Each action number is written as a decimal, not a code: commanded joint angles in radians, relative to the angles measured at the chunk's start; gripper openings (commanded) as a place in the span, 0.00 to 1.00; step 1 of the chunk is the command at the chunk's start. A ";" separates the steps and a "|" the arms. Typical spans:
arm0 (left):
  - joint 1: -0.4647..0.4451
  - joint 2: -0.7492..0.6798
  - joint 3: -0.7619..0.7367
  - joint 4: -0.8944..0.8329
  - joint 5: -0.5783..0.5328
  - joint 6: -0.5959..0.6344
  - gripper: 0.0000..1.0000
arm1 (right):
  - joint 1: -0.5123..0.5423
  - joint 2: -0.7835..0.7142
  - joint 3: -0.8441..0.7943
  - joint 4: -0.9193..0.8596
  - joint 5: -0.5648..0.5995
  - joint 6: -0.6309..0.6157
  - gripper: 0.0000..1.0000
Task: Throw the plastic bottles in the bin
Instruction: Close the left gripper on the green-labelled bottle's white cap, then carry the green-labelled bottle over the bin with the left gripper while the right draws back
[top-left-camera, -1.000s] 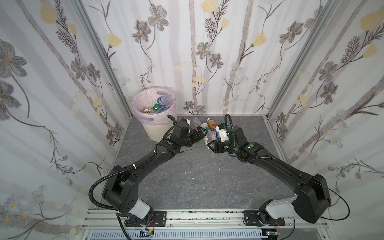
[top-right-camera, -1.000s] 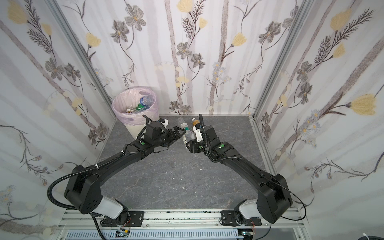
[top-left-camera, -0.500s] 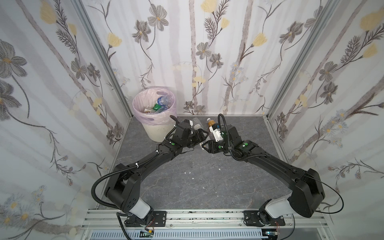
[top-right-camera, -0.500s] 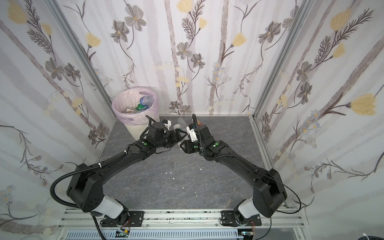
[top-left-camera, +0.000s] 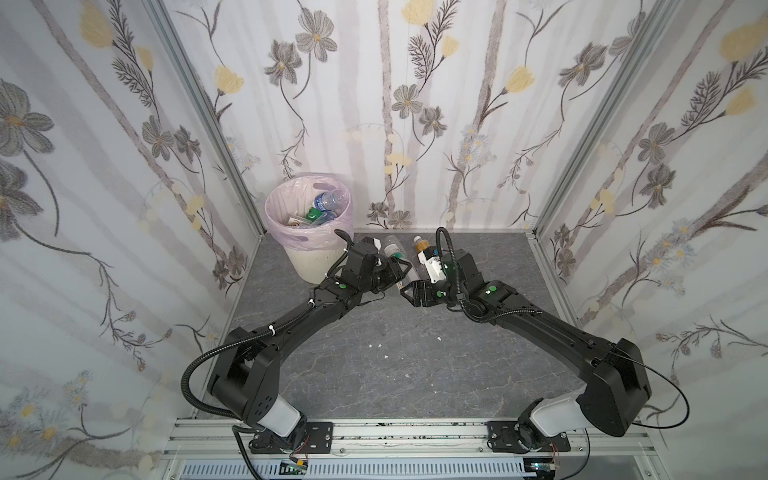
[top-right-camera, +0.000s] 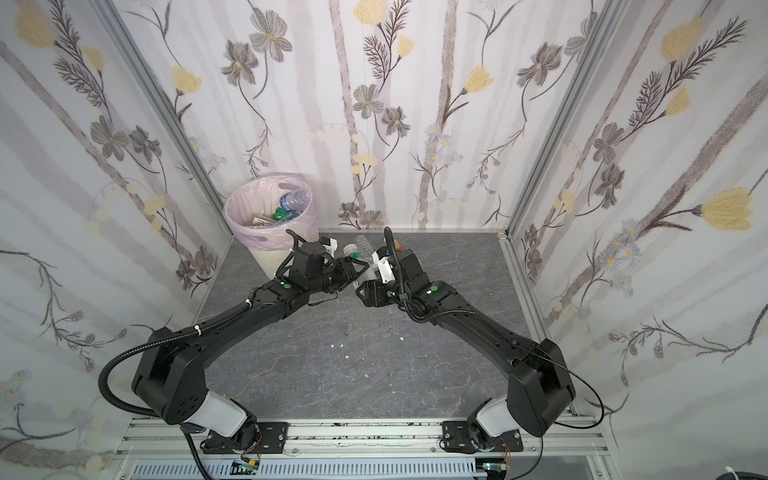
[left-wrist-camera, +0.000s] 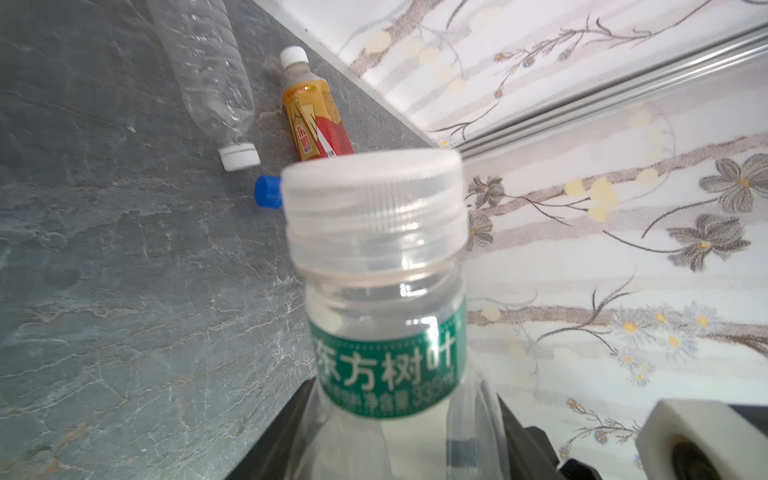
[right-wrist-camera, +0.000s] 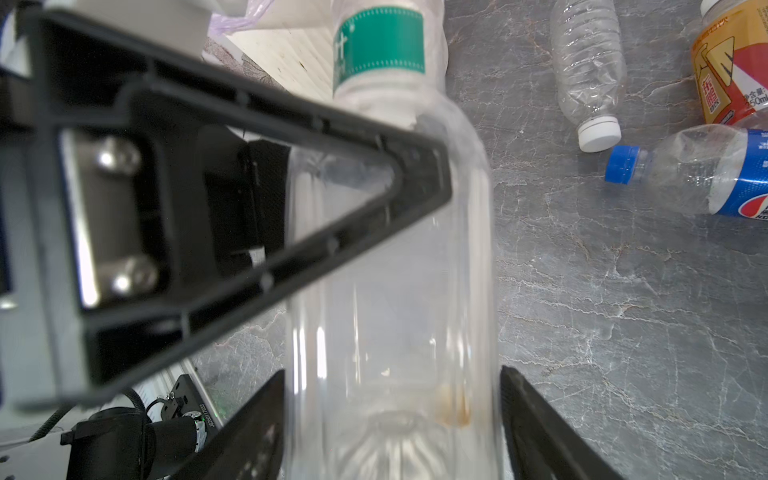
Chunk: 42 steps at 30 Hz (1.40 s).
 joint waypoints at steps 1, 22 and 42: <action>0.022 -0.023 0.023 0.030 -0.026 -0.006 0.56 | 0.000 -0.033 -0.015 0.025 0.003 -0.007 0.95; 0.241 -0.115 0.357 0.027 -0.209 0.020 0.55 | 0.044 0.015 0.233 0.108 0.064 0.021 1.00; 0.482 -0.023 0.704 0.027 -0.230 -0.050 0.57 | 0.078 0.121 0.473 0.131 0.072 0.003 1.00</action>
